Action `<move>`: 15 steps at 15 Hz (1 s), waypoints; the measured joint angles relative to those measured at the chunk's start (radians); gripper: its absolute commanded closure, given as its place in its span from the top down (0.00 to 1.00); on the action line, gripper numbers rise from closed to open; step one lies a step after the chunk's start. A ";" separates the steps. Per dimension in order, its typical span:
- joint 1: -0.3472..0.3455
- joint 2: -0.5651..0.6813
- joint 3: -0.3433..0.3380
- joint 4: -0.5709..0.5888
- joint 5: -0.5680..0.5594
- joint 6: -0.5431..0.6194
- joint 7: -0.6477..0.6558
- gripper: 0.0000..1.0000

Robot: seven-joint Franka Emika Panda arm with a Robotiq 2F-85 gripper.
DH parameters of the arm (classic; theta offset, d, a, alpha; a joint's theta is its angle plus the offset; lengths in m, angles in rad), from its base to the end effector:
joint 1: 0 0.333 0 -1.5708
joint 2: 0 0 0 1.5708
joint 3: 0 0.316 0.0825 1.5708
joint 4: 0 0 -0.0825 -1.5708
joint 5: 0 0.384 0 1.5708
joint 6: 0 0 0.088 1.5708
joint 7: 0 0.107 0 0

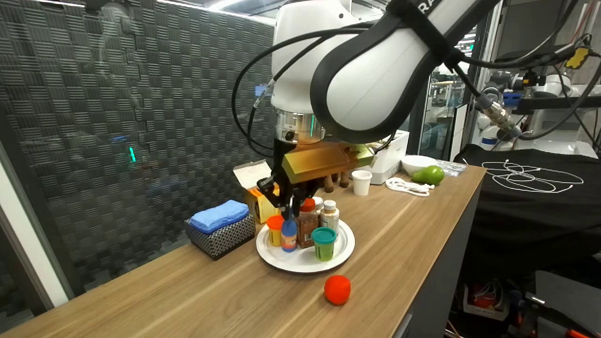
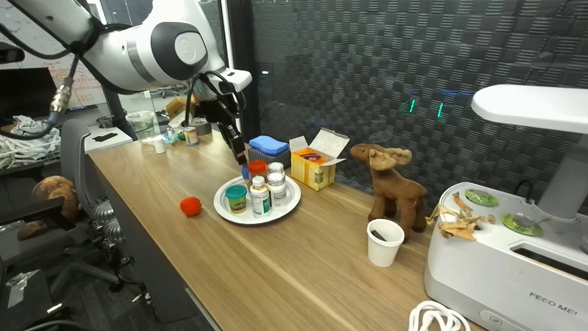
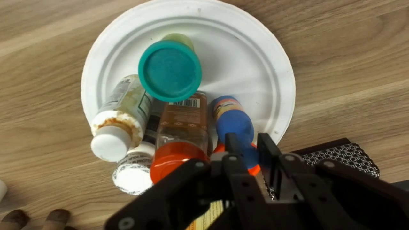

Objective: Put all the bottles and the orange plushie on the white plate

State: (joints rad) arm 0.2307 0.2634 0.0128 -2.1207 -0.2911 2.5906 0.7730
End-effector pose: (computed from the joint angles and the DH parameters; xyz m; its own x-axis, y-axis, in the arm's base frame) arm 0.5744 0.1481 0.3071 0.9223 -0.2810 0.2652 -0.2947 -0.9555 0.0123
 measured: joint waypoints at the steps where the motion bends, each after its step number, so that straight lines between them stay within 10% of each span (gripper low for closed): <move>1: -0.002 0.000 0.000 0.000 0.006 0.002 -0.005 0.47; 10: -0.012 0.000 -0.005 -0.004 0.009 0.004 -0.007 0.99; 15: -0.010 0.000 -0.004 -0.002 0.009 0.007 -0.008 1.00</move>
State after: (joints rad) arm 0.2210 0.2636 0.0084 -2.1224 -0.2820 2.5978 0.7646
